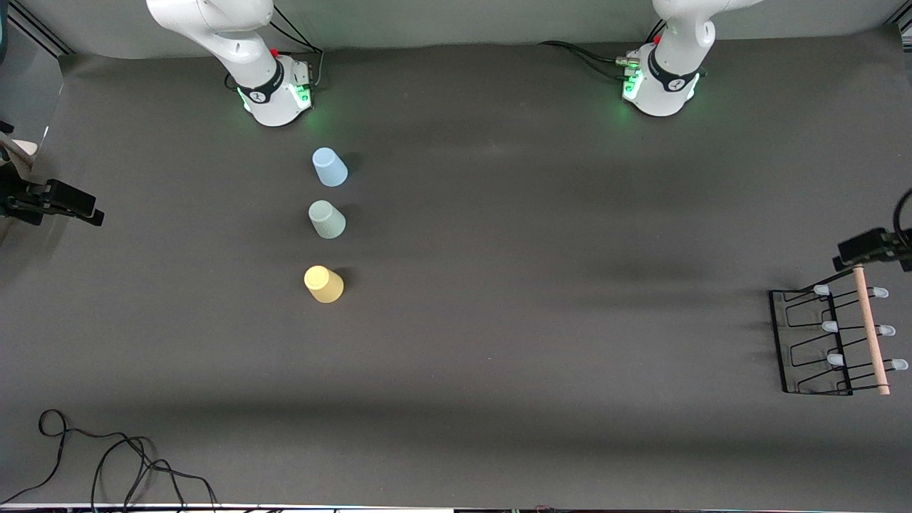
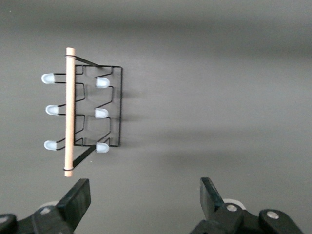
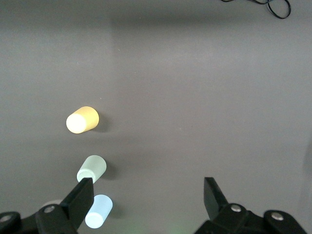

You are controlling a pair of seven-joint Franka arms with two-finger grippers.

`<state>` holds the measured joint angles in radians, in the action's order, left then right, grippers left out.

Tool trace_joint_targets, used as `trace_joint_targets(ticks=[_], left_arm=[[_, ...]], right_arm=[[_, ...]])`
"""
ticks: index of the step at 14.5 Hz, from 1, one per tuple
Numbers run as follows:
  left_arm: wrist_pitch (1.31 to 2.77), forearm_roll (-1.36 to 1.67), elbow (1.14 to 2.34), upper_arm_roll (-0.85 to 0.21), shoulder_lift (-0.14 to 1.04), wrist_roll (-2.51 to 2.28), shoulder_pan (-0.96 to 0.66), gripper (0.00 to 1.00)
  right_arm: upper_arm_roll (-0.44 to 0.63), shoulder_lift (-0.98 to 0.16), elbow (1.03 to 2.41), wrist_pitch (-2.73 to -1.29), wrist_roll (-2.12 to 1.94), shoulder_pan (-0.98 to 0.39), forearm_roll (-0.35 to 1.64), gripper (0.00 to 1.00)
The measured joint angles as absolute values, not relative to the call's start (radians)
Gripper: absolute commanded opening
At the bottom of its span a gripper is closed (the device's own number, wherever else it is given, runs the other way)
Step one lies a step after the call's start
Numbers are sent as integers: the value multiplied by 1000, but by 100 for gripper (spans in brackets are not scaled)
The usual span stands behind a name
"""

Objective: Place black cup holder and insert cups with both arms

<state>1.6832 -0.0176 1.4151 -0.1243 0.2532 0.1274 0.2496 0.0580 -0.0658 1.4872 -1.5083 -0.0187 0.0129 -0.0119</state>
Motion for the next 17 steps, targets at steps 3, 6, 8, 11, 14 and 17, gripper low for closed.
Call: trace_joint_targets(ticks=[3,6,8,11,14,17], left_arm=[[1698,-18,1388,-123,333,252,315,100],[1776,-34,1384,-122,406,300,344,99],[1806,-105,1380,-123,456,301,345,100],[1900,-136,1378,-122,521,302,356,100],[1942,-138,1377,-123,575,314,371,99],[1947,-139,1377,-122,612,354,389,66]], right_arm=[[58,-69,1487,-1508,-19,13,-12,100],[58,-70,1487,-1508,-19,14,-12,100],[58,-71,1487,-1508,-19,14,-12,100],[58,-71,1487,-1508,-19,14,-12,100],[58,-71,1487,-1508,-19,14,-12,100],[58,-71,1487,-1508,-19,14,-12,100]])
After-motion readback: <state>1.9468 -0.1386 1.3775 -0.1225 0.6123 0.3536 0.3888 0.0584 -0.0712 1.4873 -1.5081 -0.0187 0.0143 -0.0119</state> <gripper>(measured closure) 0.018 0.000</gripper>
